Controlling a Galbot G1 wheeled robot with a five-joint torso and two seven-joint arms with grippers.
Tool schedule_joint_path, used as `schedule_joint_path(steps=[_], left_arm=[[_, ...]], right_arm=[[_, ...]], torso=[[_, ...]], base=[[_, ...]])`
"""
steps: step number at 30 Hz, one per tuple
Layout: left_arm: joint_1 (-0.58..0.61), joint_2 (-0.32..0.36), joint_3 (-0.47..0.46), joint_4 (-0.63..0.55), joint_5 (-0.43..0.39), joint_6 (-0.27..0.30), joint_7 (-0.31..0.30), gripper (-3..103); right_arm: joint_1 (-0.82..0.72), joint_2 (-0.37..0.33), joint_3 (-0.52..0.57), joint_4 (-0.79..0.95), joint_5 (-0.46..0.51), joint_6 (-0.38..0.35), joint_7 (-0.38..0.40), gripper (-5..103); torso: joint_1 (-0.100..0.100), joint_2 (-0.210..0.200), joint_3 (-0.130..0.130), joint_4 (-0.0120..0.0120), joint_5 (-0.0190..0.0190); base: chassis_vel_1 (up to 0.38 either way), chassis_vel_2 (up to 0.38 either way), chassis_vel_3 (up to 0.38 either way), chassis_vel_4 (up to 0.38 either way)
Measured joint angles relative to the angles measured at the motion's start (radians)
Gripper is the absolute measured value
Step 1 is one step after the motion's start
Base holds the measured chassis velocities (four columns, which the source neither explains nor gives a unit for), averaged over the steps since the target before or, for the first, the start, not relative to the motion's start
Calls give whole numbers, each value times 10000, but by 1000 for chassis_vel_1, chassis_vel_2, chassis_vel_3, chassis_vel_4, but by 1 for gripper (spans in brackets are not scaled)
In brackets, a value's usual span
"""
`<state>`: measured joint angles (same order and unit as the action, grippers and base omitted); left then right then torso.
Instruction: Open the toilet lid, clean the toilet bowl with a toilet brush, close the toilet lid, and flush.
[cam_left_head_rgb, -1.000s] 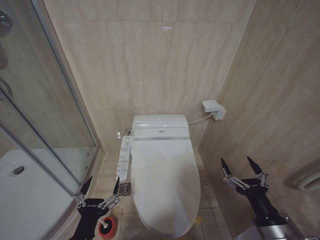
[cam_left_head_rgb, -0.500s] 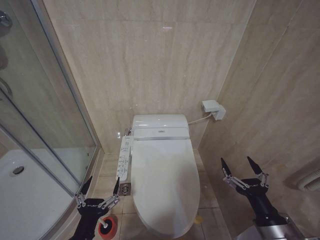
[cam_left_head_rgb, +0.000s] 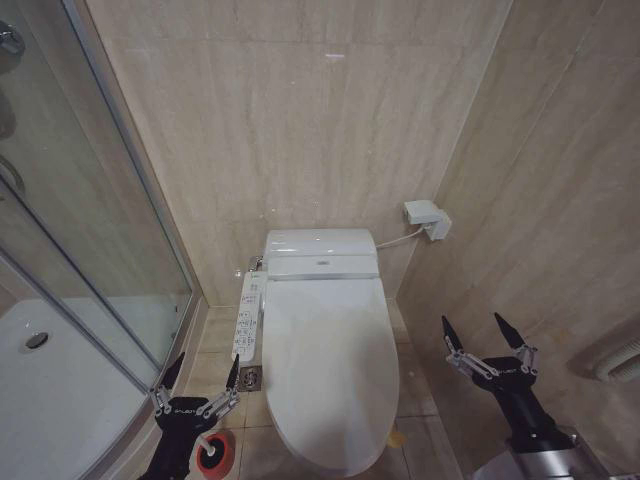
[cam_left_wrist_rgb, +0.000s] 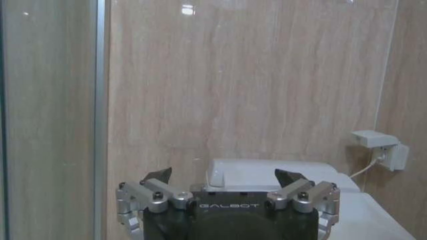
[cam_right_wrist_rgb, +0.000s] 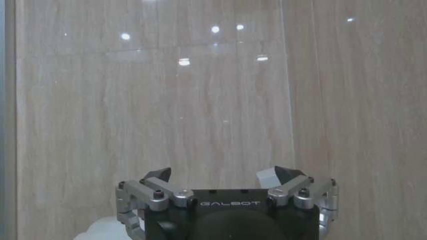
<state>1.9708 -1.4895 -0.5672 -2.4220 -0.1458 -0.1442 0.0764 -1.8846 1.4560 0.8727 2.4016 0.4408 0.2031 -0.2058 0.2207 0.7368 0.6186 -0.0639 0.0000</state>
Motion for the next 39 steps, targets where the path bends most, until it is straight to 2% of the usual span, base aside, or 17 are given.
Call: schedule_joint_path(steps=[39], left_arm=[[0, 0, 0, 0, 0, 0, 0, 100]], right_arm=[[0, 0, 0, 0, 0, 0, 0, 100]], torso=[[0, 0, 0, 0, 0]], base=[[0, 0, 0, 0]])
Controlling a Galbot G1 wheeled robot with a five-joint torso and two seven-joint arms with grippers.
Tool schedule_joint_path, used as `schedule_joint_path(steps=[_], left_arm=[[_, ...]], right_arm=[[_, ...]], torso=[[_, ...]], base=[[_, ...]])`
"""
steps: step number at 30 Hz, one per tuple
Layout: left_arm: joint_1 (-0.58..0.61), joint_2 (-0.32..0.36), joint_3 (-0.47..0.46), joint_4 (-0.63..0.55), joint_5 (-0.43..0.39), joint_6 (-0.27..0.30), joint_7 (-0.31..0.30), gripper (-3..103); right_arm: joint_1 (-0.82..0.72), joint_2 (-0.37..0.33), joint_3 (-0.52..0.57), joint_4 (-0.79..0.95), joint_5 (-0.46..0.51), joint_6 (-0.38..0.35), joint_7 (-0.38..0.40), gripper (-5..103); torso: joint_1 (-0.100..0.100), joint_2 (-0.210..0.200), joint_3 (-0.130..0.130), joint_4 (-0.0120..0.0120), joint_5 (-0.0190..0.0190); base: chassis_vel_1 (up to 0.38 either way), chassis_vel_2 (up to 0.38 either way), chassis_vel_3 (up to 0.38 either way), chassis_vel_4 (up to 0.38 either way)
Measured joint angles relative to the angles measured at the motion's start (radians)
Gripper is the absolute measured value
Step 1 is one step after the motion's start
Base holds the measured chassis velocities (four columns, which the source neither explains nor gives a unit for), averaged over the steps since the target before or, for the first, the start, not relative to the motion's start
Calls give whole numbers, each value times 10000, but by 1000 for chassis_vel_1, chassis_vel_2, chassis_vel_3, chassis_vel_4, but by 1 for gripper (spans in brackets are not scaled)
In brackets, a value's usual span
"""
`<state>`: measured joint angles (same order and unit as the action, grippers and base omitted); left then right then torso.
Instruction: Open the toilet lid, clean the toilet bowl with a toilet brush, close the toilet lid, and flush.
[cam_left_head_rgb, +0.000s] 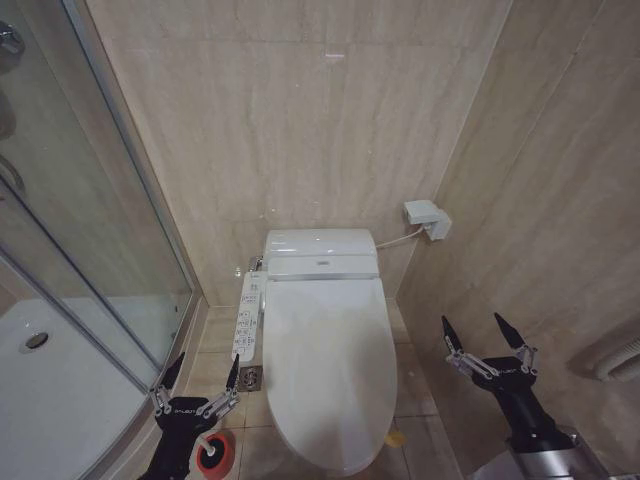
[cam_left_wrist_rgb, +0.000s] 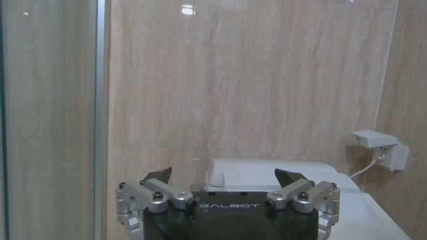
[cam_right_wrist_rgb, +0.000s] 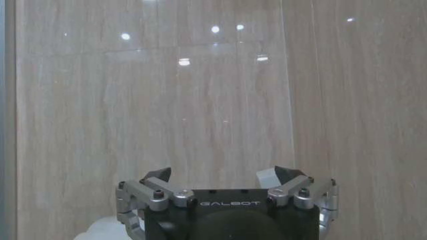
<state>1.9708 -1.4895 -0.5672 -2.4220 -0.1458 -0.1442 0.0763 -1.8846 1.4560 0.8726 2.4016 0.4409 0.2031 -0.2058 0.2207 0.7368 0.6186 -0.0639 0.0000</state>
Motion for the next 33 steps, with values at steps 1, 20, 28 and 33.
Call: schedule_joint_path(steps=[1, 20, 28, 33], left_arm=[[0, 0, 0, 0, 0, 0, 0, 100], [-373, 99, -49, 66, -327, 570, -183, 100], [-1859, 478, -432, 213, -1426, 2549, -833, 100], [-1885, 465, -529, -31, -1373, 2566, -738, 100]], right_arm=[[0, 0, 0, 0, 0, 0, 0, 100], [0, 0, 0, -1, 0, 0, 0, 100], [0, 0, -1, -1, 0, 0, 1, 100], [1, -1, -1, -1, 0, 0, 0, 100]], torso=[[0, 0, 0, 0, 0], [0, 0, 0, 2, 1], [0, 0, 0, -1, -1], [0, 0, 0, 0, 2]], base=[[0, 0, 0, 0], [0, 0, 0, 0], [0, 0, 0, 0], [0, 0, 0, 0]])
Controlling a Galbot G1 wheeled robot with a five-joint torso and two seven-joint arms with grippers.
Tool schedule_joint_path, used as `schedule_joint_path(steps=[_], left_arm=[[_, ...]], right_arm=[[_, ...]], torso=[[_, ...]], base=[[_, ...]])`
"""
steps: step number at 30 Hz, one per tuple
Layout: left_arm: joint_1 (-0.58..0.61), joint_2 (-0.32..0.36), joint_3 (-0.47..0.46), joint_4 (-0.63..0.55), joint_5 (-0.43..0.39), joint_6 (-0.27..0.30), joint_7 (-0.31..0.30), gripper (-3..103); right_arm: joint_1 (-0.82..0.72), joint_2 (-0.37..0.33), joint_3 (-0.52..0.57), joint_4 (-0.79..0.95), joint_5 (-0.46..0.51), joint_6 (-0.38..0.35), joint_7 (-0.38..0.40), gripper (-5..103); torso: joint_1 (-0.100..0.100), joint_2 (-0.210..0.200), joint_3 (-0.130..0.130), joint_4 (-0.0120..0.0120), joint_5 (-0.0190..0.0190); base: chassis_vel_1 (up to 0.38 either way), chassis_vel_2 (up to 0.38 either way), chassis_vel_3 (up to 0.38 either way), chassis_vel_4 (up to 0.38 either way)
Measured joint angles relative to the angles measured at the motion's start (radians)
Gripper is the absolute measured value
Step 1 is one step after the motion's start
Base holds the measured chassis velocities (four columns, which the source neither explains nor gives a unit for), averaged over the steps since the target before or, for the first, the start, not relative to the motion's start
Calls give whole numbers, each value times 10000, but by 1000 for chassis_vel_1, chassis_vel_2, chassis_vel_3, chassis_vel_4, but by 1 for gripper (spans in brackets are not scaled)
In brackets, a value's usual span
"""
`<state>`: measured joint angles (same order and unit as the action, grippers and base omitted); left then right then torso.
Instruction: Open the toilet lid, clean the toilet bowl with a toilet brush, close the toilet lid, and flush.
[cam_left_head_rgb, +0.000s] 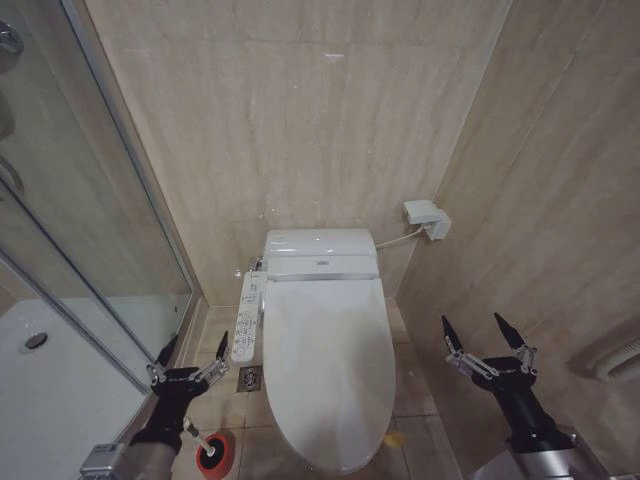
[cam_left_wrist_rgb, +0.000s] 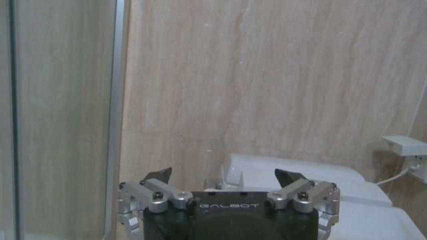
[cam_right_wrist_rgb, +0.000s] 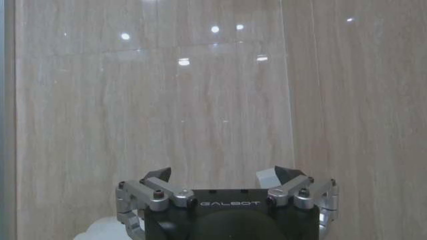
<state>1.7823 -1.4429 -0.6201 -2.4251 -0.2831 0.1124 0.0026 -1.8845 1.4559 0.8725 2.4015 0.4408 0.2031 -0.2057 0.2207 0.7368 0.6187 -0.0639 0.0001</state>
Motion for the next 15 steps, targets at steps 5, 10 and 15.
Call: schedule_joint_path(steps=[5, 10, 15], left_arm=[[-23, 86, -202, 415, 185, -680, 282, 100], [-372, 448, -479, 1224, -130, -1223, 495, 100], [-964, 991, -707, 1838, -973, -1056, 639, 100]], right_arm=[[0, 0, 1, 0, 0, 0, 0, 100], [0, 0, 1, 0, 0, 0, 0, 100], [0, 1, 1, 0, -1, 0, 0, 100]], torso=[[0, 0, 0, 1, -2], [0, 0, 0, 0, -4], [0, 0, 0, 0, -2]], base=[[0, 0, 0, 0], [0, 0, 0, 0], [0, 0, 0, 0]])
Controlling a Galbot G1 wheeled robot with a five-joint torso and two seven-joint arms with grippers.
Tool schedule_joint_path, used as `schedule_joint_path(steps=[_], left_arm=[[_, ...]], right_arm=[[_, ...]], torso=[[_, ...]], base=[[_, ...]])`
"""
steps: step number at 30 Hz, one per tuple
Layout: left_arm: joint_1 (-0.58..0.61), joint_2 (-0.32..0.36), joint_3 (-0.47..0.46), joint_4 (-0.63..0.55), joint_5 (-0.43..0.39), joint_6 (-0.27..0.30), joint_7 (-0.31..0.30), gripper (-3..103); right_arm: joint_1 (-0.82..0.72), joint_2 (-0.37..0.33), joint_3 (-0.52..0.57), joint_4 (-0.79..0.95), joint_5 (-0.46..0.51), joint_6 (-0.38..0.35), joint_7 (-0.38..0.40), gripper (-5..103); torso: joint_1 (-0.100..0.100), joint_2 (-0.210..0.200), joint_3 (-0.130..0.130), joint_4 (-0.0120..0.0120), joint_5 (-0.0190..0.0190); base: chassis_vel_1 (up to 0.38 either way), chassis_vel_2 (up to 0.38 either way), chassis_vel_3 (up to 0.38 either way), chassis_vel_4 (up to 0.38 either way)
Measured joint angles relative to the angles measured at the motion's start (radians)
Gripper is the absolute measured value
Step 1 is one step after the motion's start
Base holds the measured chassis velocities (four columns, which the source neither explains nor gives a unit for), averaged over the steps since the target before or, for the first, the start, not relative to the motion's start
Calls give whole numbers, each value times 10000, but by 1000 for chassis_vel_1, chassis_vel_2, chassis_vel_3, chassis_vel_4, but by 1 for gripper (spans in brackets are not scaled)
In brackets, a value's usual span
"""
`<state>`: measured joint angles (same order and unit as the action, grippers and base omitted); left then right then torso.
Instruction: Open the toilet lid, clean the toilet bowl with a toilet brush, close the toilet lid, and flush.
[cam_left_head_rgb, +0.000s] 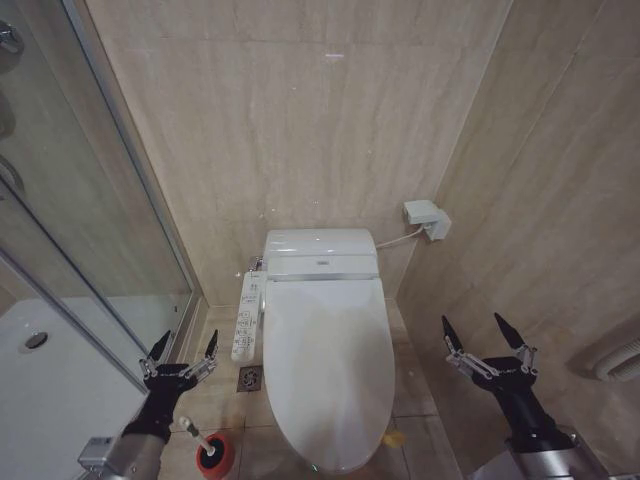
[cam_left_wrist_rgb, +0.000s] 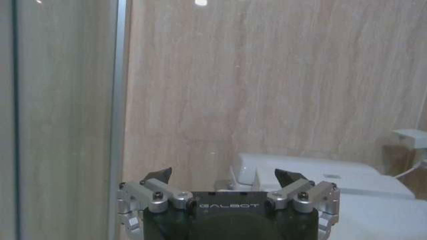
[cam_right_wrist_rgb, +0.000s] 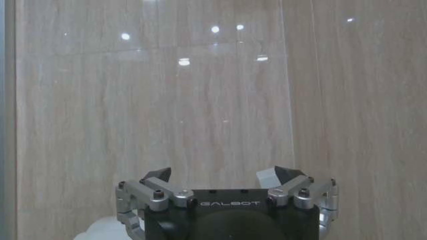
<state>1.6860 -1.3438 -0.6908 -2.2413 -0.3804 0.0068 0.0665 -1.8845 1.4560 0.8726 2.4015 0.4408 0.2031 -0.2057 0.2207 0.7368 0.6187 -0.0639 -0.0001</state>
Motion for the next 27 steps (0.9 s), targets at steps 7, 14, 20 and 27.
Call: schedule_joint_path(steps=[7, 14, 20, 27], left_arm=[[-1004, 771, -81, 1007, -711, -17, 328, 100], [-2224, 1688, -145, 2132, -1453, -191, 534, 97], [-3084, 2577, 89, 3036, -1950, -395, 906, 97], [-4098, 3288, 452, 4565, -2264, -583, 860, 96]], right_arm=[[0, 0, 0, 0, 0, 0, 0, 100], [0, -1, 0, 0, 0, 0, 0, 100], [0, 0, 0, 1, 1, 0, 0, 100], [0, -1, 1, 0, 0, -1, 1, 100]], torso=[[0, 0, 0, -2, 0], [0, 0, 0, -1, -3], [1, 0, 0, 0, -1], [0, 0, 0, 0, -3]], base=[[0, 0, 0, 0], [0, 0, 0, 0], [0, 0, 0, 0], [0, 0, 0, 0]])
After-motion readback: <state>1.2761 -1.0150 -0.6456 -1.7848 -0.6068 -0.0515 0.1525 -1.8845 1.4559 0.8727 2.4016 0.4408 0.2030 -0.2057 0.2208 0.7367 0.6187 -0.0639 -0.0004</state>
